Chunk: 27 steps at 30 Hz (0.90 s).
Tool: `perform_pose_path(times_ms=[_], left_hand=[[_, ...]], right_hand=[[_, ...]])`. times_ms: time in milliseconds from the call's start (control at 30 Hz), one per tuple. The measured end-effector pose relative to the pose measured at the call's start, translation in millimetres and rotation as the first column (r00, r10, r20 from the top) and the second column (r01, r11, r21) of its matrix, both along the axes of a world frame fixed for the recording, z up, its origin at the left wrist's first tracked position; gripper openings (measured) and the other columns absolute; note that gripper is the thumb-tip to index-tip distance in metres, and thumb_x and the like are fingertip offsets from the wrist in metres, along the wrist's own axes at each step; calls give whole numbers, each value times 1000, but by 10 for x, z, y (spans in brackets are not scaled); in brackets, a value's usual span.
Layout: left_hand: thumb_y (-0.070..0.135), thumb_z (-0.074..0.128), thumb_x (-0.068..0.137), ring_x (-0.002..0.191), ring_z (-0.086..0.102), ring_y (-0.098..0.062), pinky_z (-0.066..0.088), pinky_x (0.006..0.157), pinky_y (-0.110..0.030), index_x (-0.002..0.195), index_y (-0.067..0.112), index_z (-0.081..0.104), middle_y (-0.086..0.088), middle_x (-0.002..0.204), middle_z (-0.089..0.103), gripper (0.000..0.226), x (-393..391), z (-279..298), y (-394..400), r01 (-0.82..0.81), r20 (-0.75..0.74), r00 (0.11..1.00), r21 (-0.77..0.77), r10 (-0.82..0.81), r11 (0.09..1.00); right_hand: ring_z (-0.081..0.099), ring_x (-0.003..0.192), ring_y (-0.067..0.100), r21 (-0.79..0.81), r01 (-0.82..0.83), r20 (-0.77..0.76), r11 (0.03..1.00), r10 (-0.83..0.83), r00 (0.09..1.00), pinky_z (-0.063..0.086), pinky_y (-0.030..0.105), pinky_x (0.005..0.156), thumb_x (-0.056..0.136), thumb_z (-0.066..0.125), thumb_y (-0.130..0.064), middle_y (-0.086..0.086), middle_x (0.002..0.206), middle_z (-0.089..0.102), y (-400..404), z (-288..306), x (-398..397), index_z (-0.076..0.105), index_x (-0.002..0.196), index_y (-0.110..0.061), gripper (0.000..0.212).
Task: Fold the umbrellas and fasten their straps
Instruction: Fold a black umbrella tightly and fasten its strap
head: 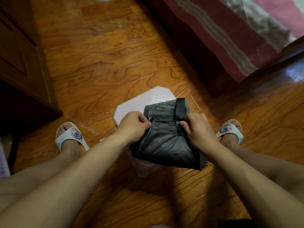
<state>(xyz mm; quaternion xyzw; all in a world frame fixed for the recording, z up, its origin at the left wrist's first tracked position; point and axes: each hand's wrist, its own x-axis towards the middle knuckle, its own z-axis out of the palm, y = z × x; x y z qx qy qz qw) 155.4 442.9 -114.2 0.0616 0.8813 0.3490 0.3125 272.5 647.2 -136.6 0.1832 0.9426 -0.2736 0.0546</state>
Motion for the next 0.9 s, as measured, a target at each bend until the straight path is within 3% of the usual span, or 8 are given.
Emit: perform_pose_path(times_ms=[67,167,333,533,700,767,900], left_hand=[[30,74,92,76,59,-14,41,61,-25,86,17,71,4,80,66,15,8,12,21,7,-11,1000,-12,-7,1000],[36,69,95,86,64,-18,47,71,-28,89,17,74,2,89,71,21,10,23,41,36,20,999,-47,-35,998],[34,71,94,90,66,-18,50,77,-29,88,19,77,1,91,73,17,29,22,58,6,84,996,-4,-6,1000],[15,73,92,83,64,-20,51,77,-31,82,17,74,-3,85,71,10,41,18,29,-232,221,955,147,196,962],[25,72,93,83,66,-19,53,76,-33,94,21,72,-2,90,73,4,36,14,9,-211,190,967,234,168,949],[31,72,93,81,66,-16,52,78,-33,104,25,71,-3,95,73,13,-4,41,36,-228,232,959,308,159,924],[25,68,96,80,60,-5,45,73,-23,99,22,75,9,88,69,8,-66,-30,79,40,-42,999,191,-32,981]], right_hand=[[43,104,21,11,-14,-3,1000,14,1000,34,35,82,102,53,-39,-5,104,48,9,0,3,52,99,-22,17],[42,114,21,3,-32,-1,999,32,999,39,38,91,102,53,-39,-2,123,52,22,13,10,60,108,-17,23],[37,103,14,10,-37,27,999,37,999,35,35,85,102,53,-40,-7,106,43,13,54,-13,51,97,-25,16],[43,85,12,-69,45,-66,997,-50,997,31,19,66,99,61,-30,-6,95,42,36,105,-22,51,89,-21,17],[42,83,4,-127,71,-101,989,-84,991,31,19,67,100,59,-31,-10,94,41,32,109,-21,53,91,-21,15],[41,83,1,-143,74,-113,987,-90,990,30,18,67,100,59,-31,-13,93,40,28,114,-13,53,92,-21,15],[42,86,1,-159,54,-115,986,-73,991,31,18,68,101,56,-32,-13,96,39,10,129,-1,52,94,-22,13]])
